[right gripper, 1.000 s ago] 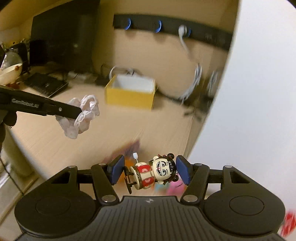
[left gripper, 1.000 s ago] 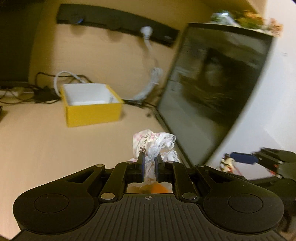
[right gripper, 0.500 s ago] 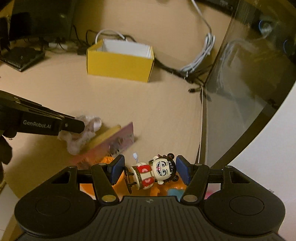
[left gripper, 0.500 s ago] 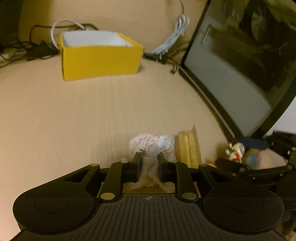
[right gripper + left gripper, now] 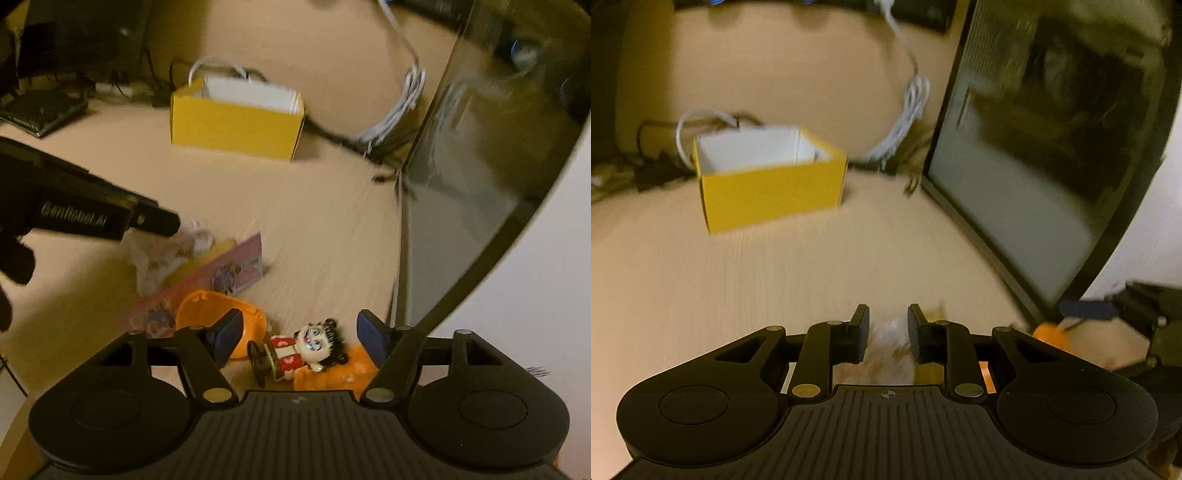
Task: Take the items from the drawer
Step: 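Carry the lace cloth with the left while the right carries the figurine toward the desk, then release the lace cloth and figurine on the desktop, opening both grippers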
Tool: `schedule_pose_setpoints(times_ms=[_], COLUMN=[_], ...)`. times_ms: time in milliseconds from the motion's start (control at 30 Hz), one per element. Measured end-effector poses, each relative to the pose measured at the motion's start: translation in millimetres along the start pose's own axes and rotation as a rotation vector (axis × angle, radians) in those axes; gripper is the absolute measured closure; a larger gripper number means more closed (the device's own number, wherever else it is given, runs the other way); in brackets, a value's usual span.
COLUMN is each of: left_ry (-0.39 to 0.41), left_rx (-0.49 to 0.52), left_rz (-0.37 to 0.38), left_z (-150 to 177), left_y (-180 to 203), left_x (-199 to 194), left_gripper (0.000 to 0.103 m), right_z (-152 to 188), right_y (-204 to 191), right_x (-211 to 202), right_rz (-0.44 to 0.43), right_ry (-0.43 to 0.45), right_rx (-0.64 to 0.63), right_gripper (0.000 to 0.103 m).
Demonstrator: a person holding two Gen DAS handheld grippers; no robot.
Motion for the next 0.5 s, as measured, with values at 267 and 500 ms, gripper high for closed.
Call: schedule_pose_setpoints(times_ms=[267,500], left_ry=[0.055,0.016], left_rx=[0.048,0.056], left_rz=[0.040,0.076], left_z=[3.0,43.6], left_y=[34.6,65.1], left_x=[-46.9,-82.7], left_gripper=[0.078,0.078], right_z=[23.5,73.4], right_y=[21.8,26.7], right_x=[-55.7,-87.5], right_rz=[0.011,0.013], right_ry=[0.035,-0.009], right_rx=[0.119,0.168], right_gripper=[0.026,0.024])
Point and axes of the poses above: each gripper's, at about its wrist camera, not at the fingertips, and x roughly the way its jaws point, y to its right, z to its underside, the point moved 9 cm from there along x, roughly the way its jaws point, and after that the axes turned 2 degrees about -x, right-handed, at the moved point
